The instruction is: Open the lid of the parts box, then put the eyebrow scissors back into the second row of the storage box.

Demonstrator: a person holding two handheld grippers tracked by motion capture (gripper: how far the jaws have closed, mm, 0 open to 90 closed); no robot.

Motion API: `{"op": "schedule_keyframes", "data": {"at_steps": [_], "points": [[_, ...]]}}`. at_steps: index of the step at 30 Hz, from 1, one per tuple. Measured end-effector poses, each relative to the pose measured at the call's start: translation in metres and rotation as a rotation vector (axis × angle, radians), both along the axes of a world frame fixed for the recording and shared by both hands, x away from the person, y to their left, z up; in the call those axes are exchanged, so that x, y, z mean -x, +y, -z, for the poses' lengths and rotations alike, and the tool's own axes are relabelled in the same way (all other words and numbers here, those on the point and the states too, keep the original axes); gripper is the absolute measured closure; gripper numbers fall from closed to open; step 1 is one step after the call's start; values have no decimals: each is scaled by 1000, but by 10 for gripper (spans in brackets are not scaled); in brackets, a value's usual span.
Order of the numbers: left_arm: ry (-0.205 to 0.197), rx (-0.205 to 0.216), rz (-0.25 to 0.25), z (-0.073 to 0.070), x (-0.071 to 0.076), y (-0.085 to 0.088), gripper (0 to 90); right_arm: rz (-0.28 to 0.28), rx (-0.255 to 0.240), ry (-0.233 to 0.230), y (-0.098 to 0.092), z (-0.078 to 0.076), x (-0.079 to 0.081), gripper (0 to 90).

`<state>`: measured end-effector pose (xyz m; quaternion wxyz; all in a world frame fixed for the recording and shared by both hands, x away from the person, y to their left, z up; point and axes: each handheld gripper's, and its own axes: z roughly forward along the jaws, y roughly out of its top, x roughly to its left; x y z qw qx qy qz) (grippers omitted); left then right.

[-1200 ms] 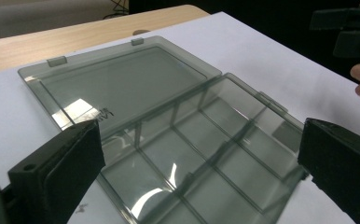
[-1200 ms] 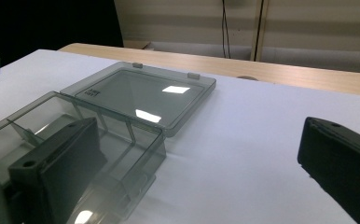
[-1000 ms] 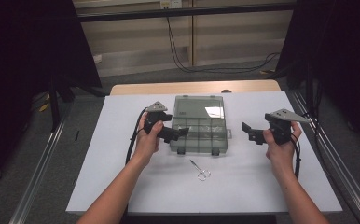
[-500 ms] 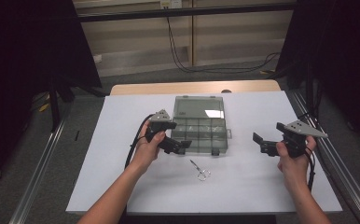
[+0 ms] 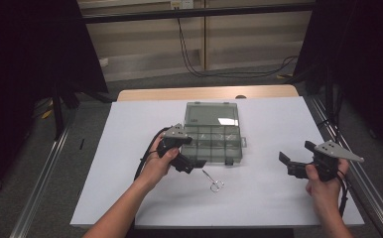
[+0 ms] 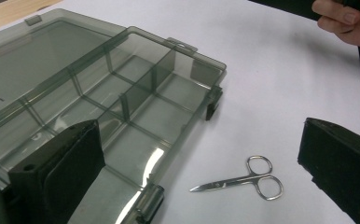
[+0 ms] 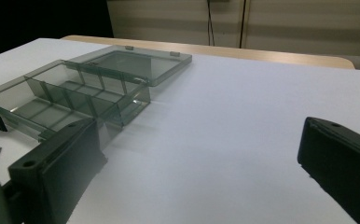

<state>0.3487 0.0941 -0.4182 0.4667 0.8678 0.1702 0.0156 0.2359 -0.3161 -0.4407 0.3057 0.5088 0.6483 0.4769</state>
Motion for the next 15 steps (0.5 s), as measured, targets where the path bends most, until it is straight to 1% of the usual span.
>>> {"op": "schedule_keyframes", "data": {"at_steps": [1,2,3,4,6,8,9,10,12,15], "points": [[4,-16,6,-1,1,0,0,2,0,2,-2,1,2,0],[6,-1,8,0,2,0,0,4,-1,4,-4,2,4,0],[7,-7,8,0,4,-1,0,7,0,4,-6,2,6,0],[3,-3,18,1,4,-1,0,12,0,4,-11,4,10,0],[5,-21,24,0,6,-1,0,15,-3,7,-13,4,13,0],[3,-17,38,1,7,-1,0,21,-2,6,-16,6,17,0],[3,-9,44,2,8,-2,0,22,-6,7,-17,7,18,0],[5,-7,46,3,8,-2,0,18,2,4,-19,8,22,0],[1,-27,51,3,9,-2,0,19,1,2,-20,9,23,0],[4,-28,63,6,11,-3,0,23,-4,-5,-24,10,26,0]]}}
